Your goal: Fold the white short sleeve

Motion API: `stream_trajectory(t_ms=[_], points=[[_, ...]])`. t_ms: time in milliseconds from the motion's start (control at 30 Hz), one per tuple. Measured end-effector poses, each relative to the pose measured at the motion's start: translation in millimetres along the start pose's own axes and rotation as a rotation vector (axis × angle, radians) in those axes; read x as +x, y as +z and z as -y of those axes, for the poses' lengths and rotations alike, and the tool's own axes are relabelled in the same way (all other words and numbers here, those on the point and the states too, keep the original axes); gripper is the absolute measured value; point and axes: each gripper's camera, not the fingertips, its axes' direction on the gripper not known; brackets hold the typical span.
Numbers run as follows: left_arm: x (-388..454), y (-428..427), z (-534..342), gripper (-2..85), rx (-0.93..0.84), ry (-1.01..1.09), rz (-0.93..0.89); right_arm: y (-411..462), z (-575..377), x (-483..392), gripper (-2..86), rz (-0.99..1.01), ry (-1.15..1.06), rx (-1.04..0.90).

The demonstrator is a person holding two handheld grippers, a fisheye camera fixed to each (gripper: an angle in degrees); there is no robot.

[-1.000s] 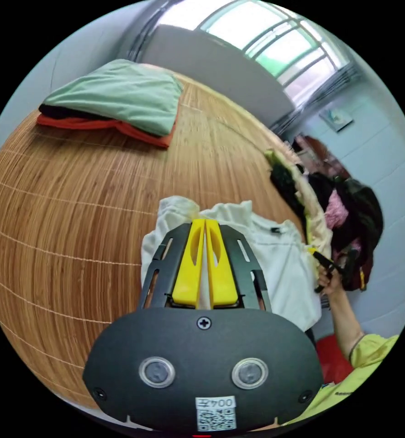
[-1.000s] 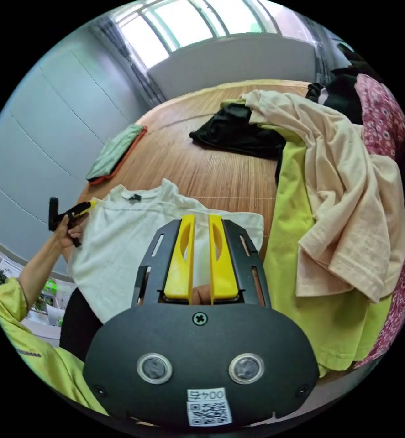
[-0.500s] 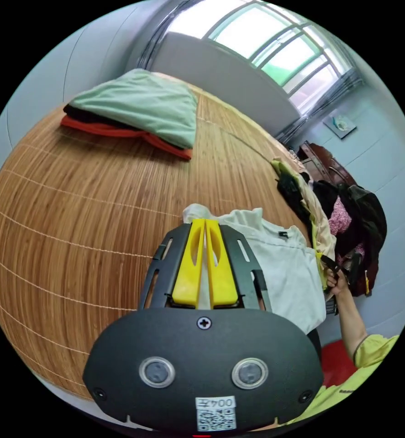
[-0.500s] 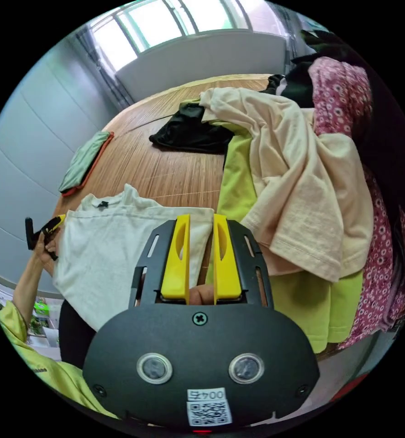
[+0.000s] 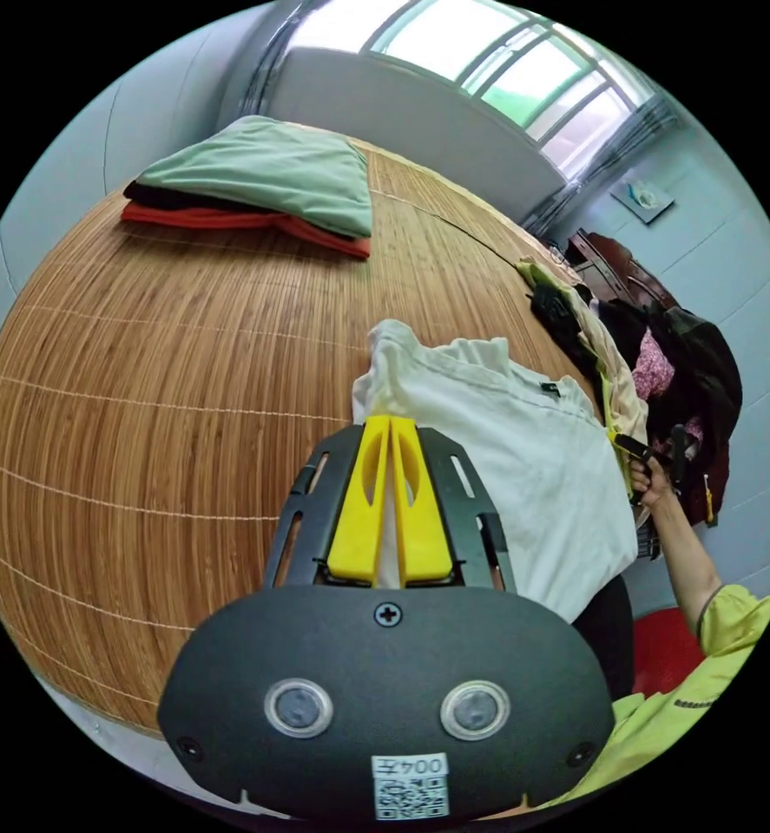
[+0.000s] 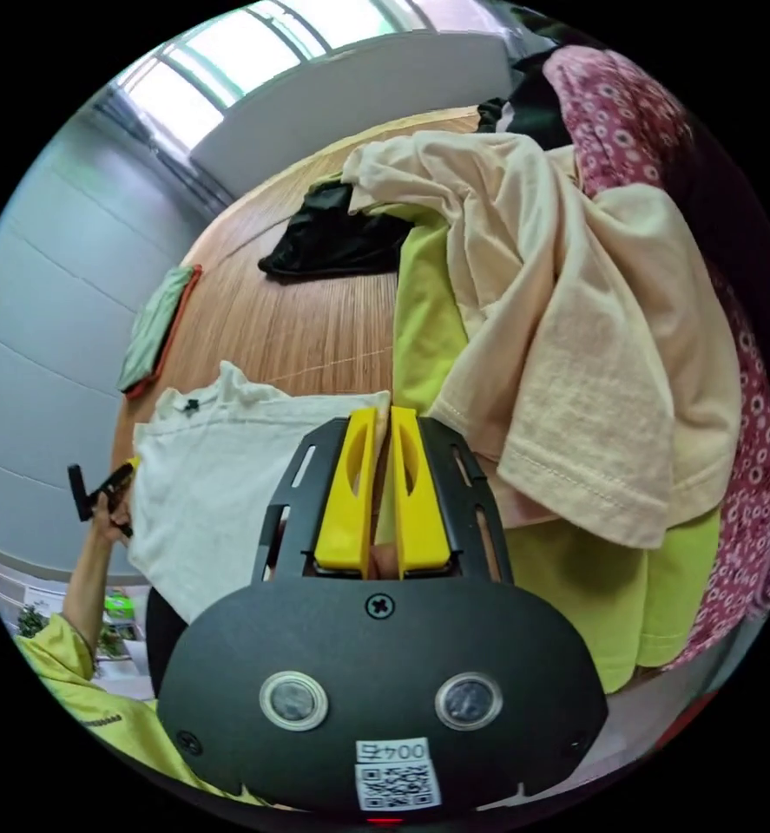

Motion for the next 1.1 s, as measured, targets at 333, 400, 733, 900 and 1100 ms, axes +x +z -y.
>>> stream_trajectory(t_ms=[333,400,733,900,1100], points=[[23,-45,-31,0.1,0.019,0.102,-0.102,-54,-128,-52,5.5,0.017,-0.223,-0.025],[29,-21,-38,0.1,-0.085,0.128,0.098,-34,-147,-59,5.4,-0.062,-0.263,-0.092],[38,-86,-110,0.2,-0.011,0.114,-0.069,-67,-209,-55,5.1,0.137,-0.171,0.07],[54,-55,-173,0.4,-0.082,0.293,0.167,-35,-233,-73,1.5,-0.027,-0.212,-0.006],[82,-99,-191,0.3,0.061,0.296,0.282,-73,-246,-99,-0.6,-0.189,-0.191,0.134]])
